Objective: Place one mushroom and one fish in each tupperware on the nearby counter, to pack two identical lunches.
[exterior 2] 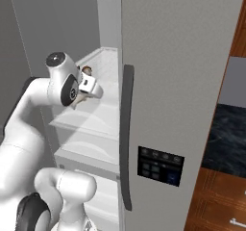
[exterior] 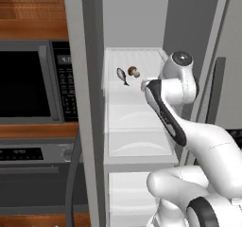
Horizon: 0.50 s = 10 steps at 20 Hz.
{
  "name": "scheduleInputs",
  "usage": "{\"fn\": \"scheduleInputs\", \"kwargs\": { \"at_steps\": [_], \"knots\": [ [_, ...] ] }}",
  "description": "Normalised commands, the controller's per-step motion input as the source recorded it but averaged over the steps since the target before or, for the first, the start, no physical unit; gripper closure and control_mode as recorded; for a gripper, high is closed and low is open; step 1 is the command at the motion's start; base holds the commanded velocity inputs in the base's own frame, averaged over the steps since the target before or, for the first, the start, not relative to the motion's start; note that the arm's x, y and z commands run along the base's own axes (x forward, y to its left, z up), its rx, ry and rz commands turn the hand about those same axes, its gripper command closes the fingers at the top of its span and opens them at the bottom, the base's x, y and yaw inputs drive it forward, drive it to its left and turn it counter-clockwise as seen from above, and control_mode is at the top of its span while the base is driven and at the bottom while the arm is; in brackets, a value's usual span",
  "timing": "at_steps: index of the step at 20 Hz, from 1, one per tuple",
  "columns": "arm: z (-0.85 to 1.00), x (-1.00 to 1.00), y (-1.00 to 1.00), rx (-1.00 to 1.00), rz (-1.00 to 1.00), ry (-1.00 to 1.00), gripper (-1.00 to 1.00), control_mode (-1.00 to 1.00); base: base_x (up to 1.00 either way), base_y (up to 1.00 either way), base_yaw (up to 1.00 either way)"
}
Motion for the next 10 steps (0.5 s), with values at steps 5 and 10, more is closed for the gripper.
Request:
{"fn": "scheduleInputs", "kwargs": {
  "at_steps": [5,10],
  "knots": [
    [0.03,-1.0,0.0,0.0,0.37,-0.02,1.0,-1.0,0.0,0.0,0.0],
    [0.27,-1.0,0.08,0.0,0.24,0.0,1.0,-1.0,0.0,0.0,0.0]
  ]
}}
